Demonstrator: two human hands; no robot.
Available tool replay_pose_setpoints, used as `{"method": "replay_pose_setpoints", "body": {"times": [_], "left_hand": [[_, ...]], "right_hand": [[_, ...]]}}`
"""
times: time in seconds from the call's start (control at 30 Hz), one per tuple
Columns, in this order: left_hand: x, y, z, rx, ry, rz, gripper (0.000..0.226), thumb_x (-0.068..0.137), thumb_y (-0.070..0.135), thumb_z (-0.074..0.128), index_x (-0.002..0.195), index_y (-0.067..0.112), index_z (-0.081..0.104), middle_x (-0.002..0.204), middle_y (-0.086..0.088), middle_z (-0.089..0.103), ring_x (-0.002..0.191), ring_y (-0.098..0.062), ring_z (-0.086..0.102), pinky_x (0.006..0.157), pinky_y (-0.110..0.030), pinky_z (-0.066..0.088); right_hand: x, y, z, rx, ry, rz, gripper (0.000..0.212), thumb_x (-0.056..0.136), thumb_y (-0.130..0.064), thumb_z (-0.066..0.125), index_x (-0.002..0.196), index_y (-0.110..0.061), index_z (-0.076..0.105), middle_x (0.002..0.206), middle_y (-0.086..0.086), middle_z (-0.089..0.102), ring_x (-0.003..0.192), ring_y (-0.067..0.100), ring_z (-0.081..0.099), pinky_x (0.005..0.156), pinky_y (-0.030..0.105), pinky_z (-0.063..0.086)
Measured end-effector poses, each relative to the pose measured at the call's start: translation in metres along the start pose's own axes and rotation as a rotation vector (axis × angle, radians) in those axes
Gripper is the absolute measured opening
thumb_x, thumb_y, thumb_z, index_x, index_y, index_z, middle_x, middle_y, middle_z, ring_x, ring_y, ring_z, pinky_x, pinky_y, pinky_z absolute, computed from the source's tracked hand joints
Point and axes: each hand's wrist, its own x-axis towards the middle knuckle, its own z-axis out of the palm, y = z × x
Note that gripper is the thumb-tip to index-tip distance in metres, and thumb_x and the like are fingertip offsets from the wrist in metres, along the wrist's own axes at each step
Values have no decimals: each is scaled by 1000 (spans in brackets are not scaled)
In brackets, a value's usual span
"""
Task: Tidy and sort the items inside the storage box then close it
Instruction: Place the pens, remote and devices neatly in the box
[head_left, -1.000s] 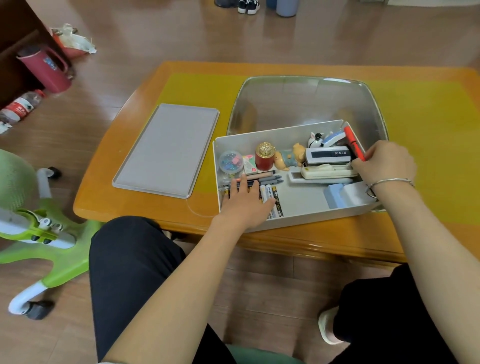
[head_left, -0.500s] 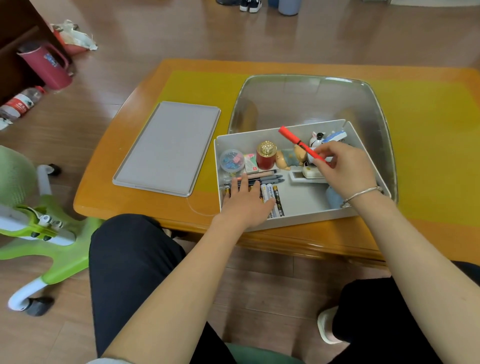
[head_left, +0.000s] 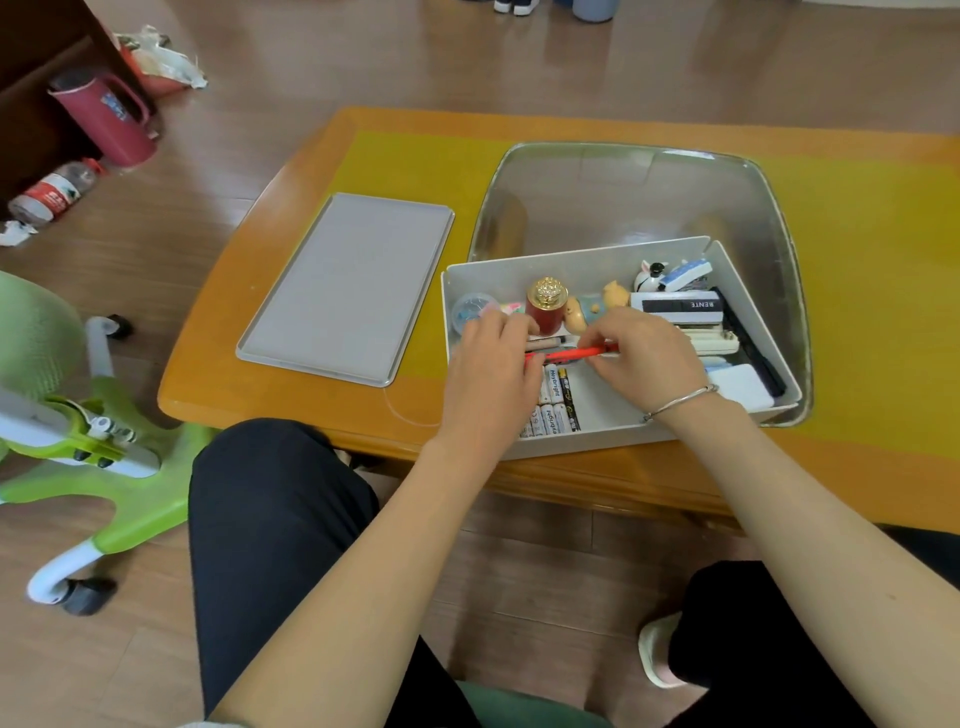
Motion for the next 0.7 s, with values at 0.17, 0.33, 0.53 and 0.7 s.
{"method": "replay_pose_setpoints", "body": {"times": [0.17, 0.33, 0.53, 0.7], "left_hand": [[13, -6, 2, 132, -140, 71, 25, 96, 36, 53, 110, 23, 69, 109, 0, 61, 116, -25, 45, 88, -38, 39], [16, -1, 9, 134, -218, 155, 30, 94, 42, 54, 111, 22, 68, 105, 1, 64, 106, -22, 47, 88, -38, 39], [16, -16, 7, 160, -77, 20, 26, 96, 34, 54, 110, 18, 69, 109, -3, 63, 103, -23, 49, 84, -36, 43], [18, -27, 4, 145, -7, -34, 26, 95, 32, 56, 112, 16, 67, 109, -4, 65, 99, -23, 51, 82, -34, 43]], "right_hand": [[-8, -1, -10, 11, -11, -84, 12, 84, -19, 67, 95, -17, 72, 89, 4, 66, 87, 22, 59, 75, 41, 49], [-15, 4, -19, 45, -39, -85, 16, 84, -16, 68, 99, -14, 71, 93, 6, 66, 89, 23, 59, 81, 39, 48], [-23, 48, -46, -92, 248, 387, 30, 76, 0, 61, 104, -9, 59, 109, 14, 55, 102, 34, 52, 83, 44, 43], [-31, 78, -51, -211, 109, 640, 38, 74, -6, 65, 110, -5, 51, 114, 19, 50, 102, 38, 50, 81, 42, 43]]}}
